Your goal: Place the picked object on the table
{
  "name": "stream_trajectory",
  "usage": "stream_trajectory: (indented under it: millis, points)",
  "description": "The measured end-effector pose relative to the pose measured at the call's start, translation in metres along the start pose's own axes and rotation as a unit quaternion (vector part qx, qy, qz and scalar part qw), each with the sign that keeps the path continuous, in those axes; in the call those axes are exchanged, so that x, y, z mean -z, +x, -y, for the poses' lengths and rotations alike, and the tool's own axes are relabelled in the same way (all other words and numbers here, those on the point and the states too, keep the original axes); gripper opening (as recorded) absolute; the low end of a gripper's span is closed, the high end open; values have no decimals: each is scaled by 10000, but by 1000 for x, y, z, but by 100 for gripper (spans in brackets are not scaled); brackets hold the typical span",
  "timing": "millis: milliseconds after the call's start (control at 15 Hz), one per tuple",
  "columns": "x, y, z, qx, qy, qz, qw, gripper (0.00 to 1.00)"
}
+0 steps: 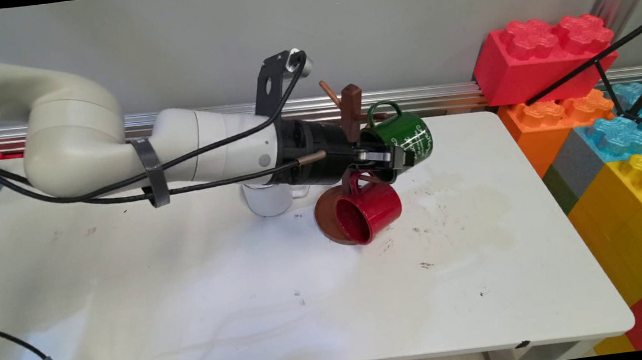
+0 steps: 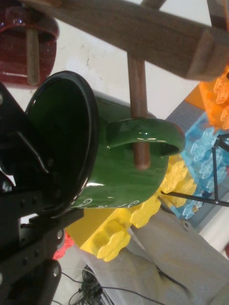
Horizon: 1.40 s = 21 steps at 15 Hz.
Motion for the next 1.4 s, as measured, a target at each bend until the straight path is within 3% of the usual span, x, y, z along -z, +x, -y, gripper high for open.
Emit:
stream_trajectory:
  millis: [800, 1400]
  points:
    - [11, 1, -30, 120, -359, 84, 9992, 0]
    - [37, 1, -29, -3, -425, 550, 9976, 0]
